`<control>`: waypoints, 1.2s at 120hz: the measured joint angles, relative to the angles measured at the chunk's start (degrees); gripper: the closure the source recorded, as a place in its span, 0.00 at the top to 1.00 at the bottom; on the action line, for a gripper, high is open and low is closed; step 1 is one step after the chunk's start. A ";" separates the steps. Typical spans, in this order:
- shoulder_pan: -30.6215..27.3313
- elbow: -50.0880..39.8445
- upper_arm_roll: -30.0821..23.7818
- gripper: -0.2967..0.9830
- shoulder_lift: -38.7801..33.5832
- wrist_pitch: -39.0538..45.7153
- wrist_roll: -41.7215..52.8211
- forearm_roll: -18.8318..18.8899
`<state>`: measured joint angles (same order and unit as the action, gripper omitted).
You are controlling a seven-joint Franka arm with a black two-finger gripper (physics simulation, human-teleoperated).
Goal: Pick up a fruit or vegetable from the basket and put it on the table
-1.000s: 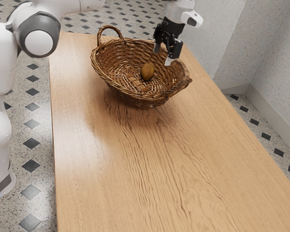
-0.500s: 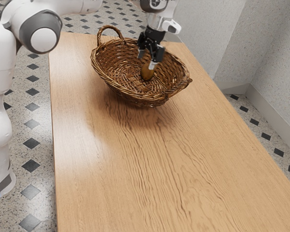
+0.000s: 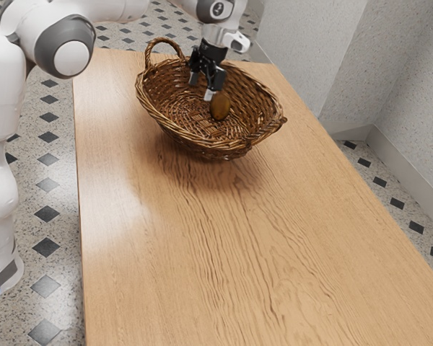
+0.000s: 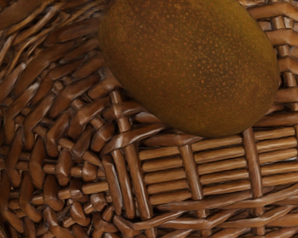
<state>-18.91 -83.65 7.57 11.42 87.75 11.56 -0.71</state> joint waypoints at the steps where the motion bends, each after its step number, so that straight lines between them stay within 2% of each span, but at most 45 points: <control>1: -0.01 -0.02 0.05 0.77 0.02 0.16 0.08 0.01; 46: 0.02 -2.39 0.33 0.77 0.81 8.46 1.42 -0.35; 109: -0.15 -2.69 0.42 0.74 1.90 10.95 1.74 -0.78; 144: -0.07 -4.40 0.21 0.76 1.89 17.13 1.05 -7.32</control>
<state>-18.98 -88.05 7.79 13.31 104.87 12.61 -8.02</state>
